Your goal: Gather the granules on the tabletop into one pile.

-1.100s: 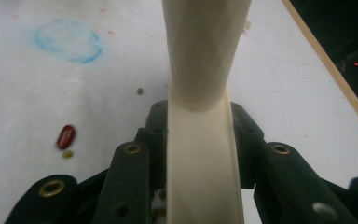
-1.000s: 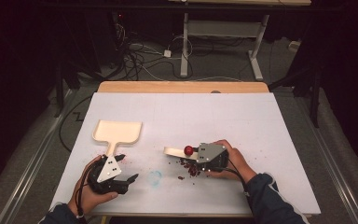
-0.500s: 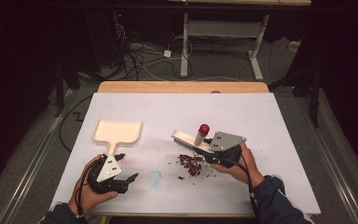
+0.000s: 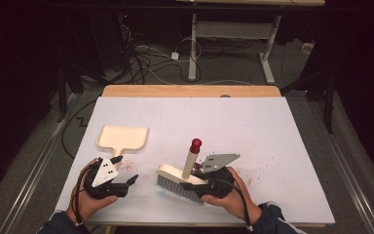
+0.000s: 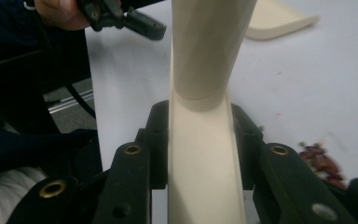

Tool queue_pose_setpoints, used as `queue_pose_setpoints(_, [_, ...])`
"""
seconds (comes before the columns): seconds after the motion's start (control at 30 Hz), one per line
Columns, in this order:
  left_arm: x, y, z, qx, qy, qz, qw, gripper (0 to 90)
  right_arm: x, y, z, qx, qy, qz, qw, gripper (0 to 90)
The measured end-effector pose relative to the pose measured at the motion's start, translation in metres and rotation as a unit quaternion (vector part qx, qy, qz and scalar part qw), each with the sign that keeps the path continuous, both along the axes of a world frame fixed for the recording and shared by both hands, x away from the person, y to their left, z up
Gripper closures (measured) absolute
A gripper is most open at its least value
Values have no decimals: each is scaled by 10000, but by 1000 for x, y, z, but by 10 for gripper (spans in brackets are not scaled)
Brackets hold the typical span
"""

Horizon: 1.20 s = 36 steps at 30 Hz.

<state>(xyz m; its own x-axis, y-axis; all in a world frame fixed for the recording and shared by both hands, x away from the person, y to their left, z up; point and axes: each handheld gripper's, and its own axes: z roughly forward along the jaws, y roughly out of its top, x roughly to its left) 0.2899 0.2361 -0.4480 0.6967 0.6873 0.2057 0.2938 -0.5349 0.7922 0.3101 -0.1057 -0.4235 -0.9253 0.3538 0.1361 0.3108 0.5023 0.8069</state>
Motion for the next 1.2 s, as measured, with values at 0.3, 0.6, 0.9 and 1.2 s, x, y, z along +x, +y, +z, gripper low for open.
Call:
queue_pose_setpoints(0.3, [0, -2, -2, 49, 62, -71, 9999, 209, 17, -1, -19, -151, 63, -753, 9970, 671])
queue_pose_setpoints(0.6, [-1, -7, -3, 93, 64, -171, 9998, 209, 35, -24, -12, -210, -8, -1075, 9940, 672])
queue_pose_setpoints(0.9, [-2, -6, -3, 90, 58, -151, 9998, 209, 20, -41, 12, -155, -648, -56, 9978, 672])
queue_pose_setpoints(1.2, [-1, -8, -3, 146, 54, -183, 9997, 209, -11, -65, 5, -599, -702, 1265, 9877, 671])
